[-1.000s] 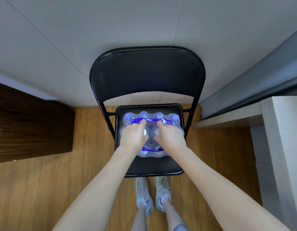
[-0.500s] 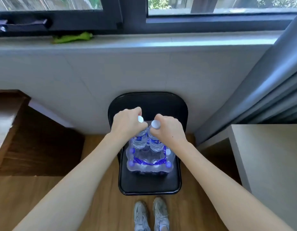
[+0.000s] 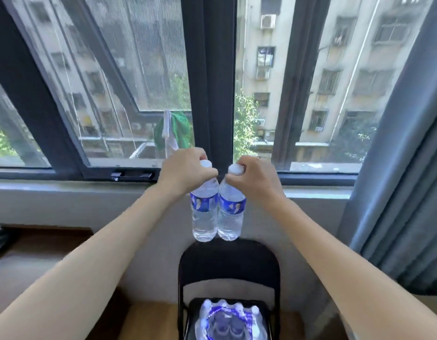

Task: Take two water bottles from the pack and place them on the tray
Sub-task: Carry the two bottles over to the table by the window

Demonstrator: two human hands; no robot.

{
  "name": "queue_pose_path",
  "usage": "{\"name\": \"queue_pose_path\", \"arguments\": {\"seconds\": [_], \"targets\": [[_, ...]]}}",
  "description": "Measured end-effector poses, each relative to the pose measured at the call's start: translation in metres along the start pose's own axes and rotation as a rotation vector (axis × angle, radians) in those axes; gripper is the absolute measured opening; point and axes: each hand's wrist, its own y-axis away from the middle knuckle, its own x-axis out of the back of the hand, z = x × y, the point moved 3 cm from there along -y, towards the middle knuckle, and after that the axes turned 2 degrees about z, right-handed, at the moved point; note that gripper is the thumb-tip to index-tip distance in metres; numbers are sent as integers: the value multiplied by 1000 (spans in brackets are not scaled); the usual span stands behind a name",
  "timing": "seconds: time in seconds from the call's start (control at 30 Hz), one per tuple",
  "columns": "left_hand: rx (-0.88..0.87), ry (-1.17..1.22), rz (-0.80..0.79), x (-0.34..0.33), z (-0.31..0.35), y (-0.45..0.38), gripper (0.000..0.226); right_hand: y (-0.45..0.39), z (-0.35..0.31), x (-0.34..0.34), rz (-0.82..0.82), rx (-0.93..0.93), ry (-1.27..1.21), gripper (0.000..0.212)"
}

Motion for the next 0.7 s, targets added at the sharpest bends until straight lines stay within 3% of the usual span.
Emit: {"name": "queue_pose_path", "arguments": {"seconds": [0.23,0.37,0.7], "targets": [[-47,66,113,106,50,-38,17,-62,-80,83,95,149,41,33],[-74,78,140,136,60,-42,17,-77,-103,106,101,172,36,29],[103,-9,163,155,-9,11,30,-48,-148,31,-48,368,-41,37]]}}
